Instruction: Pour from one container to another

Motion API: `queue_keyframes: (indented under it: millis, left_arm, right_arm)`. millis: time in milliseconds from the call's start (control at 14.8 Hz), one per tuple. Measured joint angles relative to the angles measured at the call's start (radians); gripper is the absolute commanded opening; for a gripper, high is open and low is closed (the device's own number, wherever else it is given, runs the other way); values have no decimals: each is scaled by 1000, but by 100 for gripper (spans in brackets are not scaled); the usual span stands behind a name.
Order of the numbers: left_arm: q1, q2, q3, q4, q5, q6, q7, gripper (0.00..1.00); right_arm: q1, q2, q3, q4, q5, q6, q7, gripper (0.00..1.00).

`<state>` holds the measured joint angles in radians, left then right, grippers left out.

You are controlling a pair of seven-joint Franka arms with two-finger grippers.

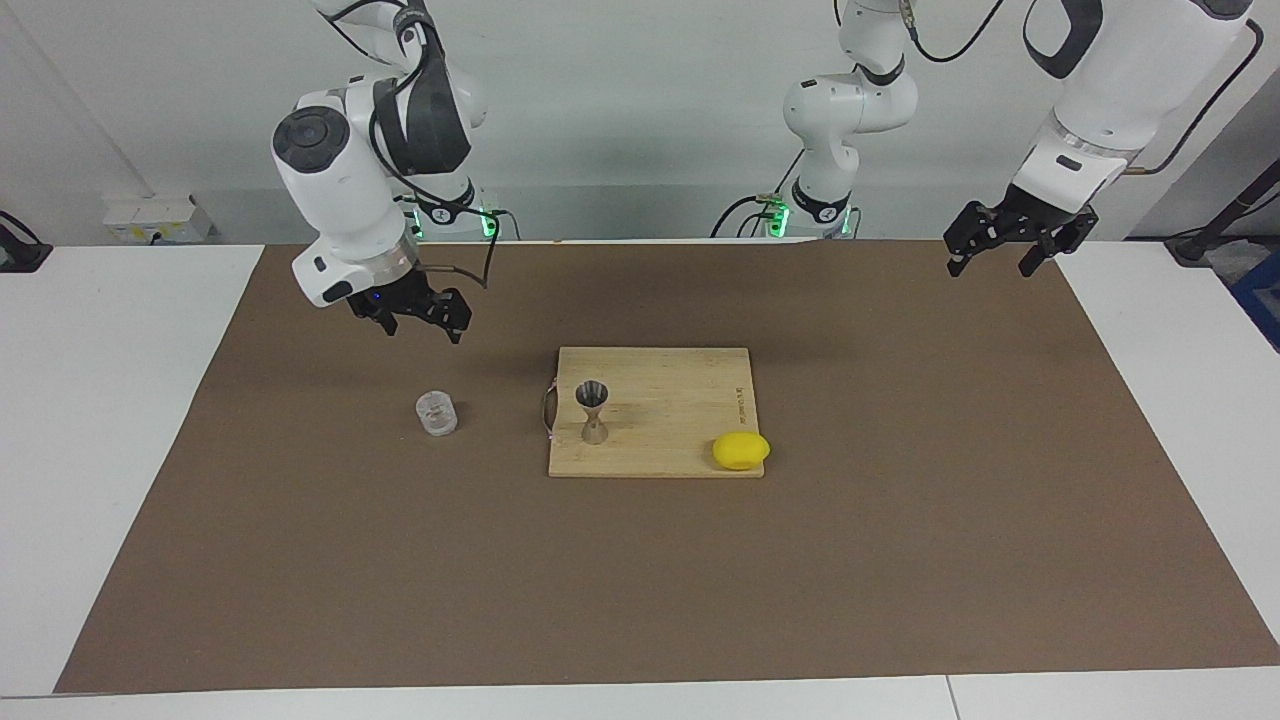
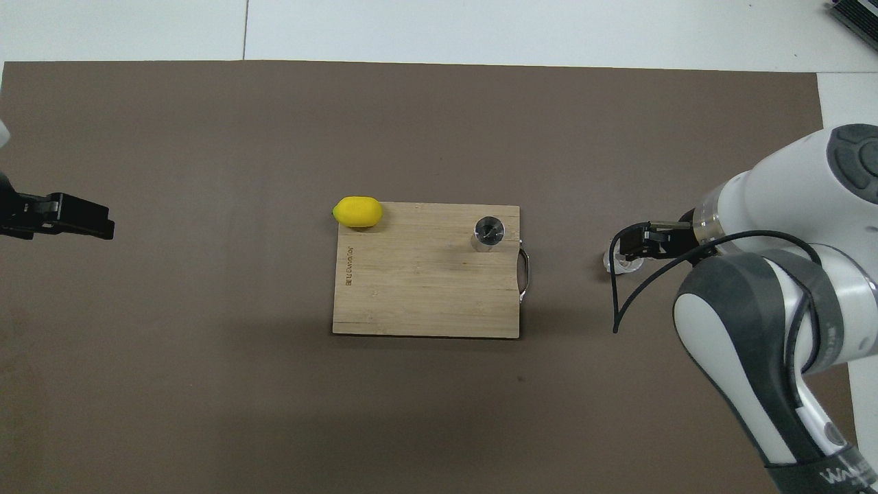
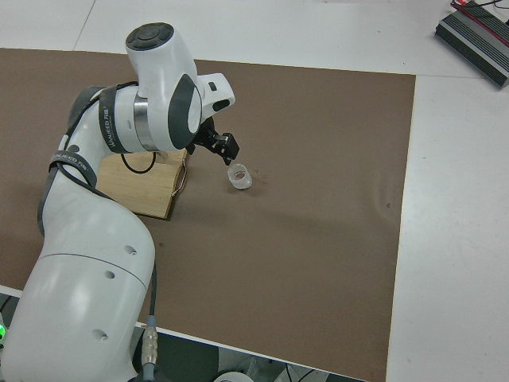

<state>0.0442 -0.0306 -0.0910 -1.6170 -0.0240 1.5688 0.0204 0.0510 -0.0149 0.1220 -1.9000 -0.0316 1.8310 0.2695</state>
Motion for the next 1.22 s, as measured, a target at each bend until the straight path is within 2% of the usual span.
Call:
queue_keyframes:
  millis: [406, 813, 1219]
  left_arm:
    - [0, 0, 0, 0, 0, 0, 0, 100]
    - [0, 0, 0, 0, 0, 0, 0, 100]
    - [0, 0, 0, 0, 0, 0, 0, 100]
  right_arm:
    - [2, -6, 7, 142, -41, -62, -78, 100]
    - [-5, -10, 3, 155, -41, -69, -79, 100]
    - [-17, -1, -1, 217, -22, -147, -78, 100]
